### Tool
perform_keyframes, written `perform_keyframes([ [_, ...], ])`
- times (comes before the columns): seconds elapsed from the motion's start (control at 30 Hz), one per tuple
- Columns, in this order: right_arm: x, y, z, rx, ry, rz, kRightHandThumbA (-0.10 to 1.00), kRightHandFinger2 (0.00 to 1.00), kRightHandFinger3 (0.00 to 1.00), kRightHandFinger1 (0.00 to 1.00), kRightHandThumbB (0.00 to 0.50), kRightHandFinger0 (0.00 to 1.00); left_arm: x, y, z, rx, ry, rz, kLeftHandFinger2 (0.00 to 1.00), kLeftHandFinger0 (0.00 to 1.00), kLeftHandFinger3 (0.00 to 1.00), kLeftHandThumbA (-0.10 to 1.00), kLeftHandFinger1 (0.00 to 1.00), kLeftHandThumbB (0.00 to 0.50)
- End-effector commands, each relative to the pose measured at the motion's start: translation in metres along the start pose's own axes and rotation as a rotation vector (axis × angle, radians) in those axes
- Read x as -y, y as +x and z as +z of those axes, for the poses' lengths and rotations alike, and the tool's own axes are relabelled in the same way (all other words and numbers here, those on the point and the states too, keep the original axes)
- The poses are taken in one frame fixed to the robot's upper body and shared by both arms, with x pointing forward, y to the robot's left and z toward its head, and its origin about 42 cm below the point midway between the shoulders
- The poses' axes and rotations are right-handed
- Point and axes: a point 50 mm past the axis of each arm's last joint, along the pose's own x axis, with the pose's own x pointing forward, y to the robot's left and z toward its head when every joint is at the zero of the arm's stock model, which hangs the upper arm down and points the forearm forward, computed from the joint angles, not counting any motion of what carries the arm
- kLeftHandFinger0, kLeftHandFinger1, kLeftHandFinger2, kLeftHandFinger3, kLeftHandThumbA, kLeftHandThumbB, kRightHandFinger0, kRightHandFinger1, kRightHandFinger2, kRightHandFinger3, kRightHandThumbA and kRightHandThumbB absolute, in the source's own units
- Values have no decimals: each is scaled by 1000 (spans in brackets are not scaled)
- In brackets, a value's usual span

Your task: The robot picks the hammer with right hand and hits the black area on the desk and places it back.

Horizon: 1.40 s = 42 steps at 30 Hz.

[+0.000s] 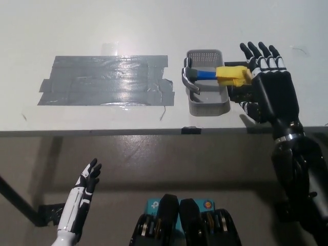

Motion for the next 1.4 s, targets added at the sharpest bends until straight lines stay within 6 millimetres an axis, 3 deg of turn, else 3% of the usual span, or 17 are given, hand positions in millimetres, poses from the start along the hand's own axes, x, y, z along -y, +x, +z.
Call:
perform_keyframes([
  [0.0,20,29,2,21,-66,-86,964,1000,1000,1000,328,1000,-3,7,16,91,17,5,1000,1000,1000,1000,1000,17],
  [0.37,8,47,3,-3,-66,-28,917,1000,1000,1000,324,1000,-3,9,18,106,21,2,1000,1000,1000,1000,1000,0],
  [0.9,0,74,2,-2,-106,20,1000,1000,1000,1000,320,1000,-4,11,19,115,32,-12,1000,1000,1000,1000,1000,0],
  [1.37,-15,81,-5,-39,-138,67,1000,1000,1000,1000,316,1000,-4,10,23,124,29,-22,1000,1000,1000,1000,1000,0],
])
